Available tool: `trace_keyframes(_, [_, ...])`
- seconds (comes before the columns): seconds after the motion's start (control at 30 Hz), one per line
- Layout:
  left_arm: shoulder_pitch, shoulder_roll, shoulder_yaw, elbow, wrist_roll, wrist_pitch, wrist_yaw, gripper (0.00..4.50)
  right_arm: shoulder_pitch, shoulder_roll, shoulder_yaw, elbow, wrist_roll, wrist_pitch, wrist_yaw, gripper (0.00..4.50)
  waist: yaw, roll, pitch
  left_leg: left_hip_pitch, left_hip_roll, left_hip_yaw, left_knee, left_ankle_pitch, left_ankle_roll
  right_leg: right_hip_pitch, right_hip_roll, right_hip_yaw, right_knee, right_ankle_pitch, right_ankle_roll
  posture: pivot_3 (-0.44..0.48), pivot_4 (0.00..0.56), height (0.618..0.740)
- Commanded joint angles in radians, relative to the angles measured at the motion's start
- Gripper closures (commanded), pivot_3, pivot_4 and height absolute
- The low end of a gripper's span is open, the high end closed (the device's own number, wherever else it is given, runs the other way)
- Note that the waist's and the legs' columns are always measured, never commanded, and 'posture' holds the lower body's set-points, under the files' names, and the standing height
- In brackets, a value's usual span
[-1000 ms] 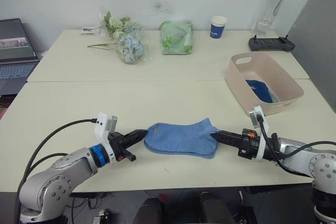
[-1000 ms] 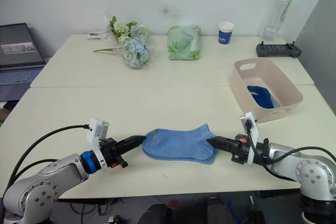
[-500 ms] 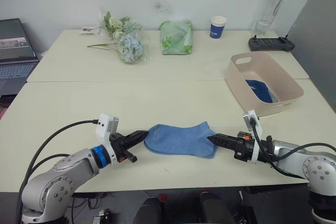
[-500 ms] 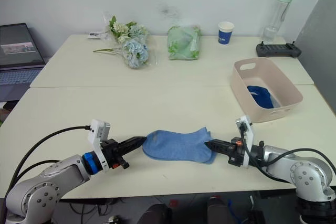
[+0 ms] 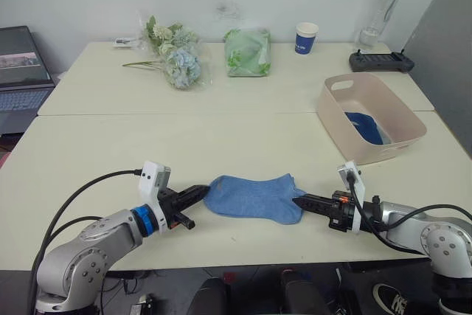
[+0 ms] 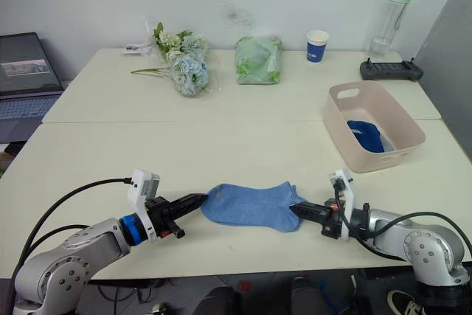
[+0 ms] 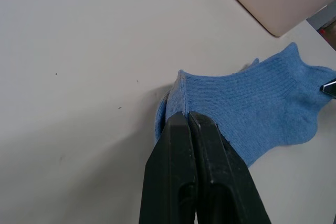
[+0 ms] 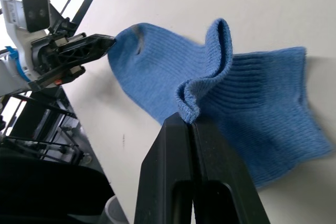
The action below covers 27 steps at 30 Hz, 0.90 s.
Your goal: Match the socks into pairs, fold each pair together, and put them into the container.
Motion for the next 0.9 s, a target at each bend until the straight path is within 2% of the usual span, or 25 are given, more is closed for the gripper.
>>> trace_keyframes(0.03, [0.004,0.018,-0.009,-0.001,0.015,-0.026,-0.02,4.49,-0.015,-0.007,-0.015,0.003,-0.021,-0.035,0.011,4.28,0.0,0.0,0.0,0.0,0.0,0.0,0.0,0.0,0.0,0.0,0.0,0.0,0.0,0.0,0.0,0.0,0.15,0.74])
trace_keyframes(0.07, [0.004,0.019,-0.012,0.001,0.016,-0.029,-0.024,4.5,-0.018,-0.007,-0.014,0.007,-0.029,-0.04,0.015,4.03,0.0,0.0,0.0,0.0,0.0,0.0,0.0,0.0,0.0,0.0,0.0,0.0,0.0,0.0,0.0,0.0,0.15,0.74])
trace_keyframes(0.1, [0.004,0.021,-0.014,0.003,0.022,-0.035,-0.026,4.31,-0.02,-0.005,-0.016,0.014,-0.033,-0.043,0.013,3.85,0.0,0.0,0.0,0.0,0.0,0.0,0.0,0.0,0.0,0.0,0.0,0.0,0.0,0.0,0.0,0.0,0.15,0.74])
trace_keyframes(0.17, [0.006,0.025,-0.005,0.006,0.025,-0.042,-0.03,3.91,-0.015,-0.014,-0.018,0.017,-0.05,-0.053,0.027,3.17,0.0,0.0,0.0,0.0,0.0,0.0,0.0,0.0,0.0,0.0,0.0,0.0,0.0,0.0,0.0,0.0,0.15,0.74])
trace_keyframes(0.3, [0.021,0.06,0.038,0.018,0.028,-0.056,-0.058,2.65,-0.002,-0.053,-0.037,0.032,-0.097,-0.085,0.057,1.75,0.0,0.0,0.0,0.0,0.0,0.0,0.0,0.0,0.0,0.0,0.0,0.0,0.0,0.0,0.0,0.0,0.15,0.74])
trace_keyframes(0.47, [0.022,0.149,0.105,0.02,-0.021,-0.072,-0.173,1.04,-0.038,-0.106,-0.047,0.034,-0.124,-0.099,0.096,0.01,0.0,0.001,0.001,0.0,0.0,0.0,0.0,0.0,0.0,0.0,0.0,0.0,-0.001,0.0,0.0,0.0,0.15,0.74])
trace_keyframes(0.57, [-0.002,0.178,0.107,0.037,-0.011,-0.091,-0.211,0.04,-0.054,-0.096,-0.003,0.021,-0.153,-0.088,0.073,0.0,0.0,0.001,0.001,0.0,0.0,0.0,0.0,0.0,0.0,0.0,0.0,-0.001,-0.001,0.0,0.0,0.0,0.15,0.74])
trace_keyframes(0.73, [-0.027,0.171,0.08,0.047,0.018,-0.112,-0.194,0.01,-0.057,-0.066,0.048,0.017,-0.188,-0.04,0.009,0.0,0.0,0.001,0.001,0.0,0.0,0.0,-0.001,0.0,0.0,0.0,0.0,0.0,-0.001,0.0,0.0,0.0,0.15,0.74])
trace_keyframes(0.9, [0.014,0.17,0.053,0.009,0.017,-0.112,-0.204,0.01,-0.057,-0.02,0.053,-0.007,-0.158,0.075,-0.072,0.0,0.0,0.001,0.0,0.0,0.0,0.0,-0.001,0.0,0.0,0.0,0.0,0.001,-0.001,0.0,0.0,0.0,0.15,0.74])
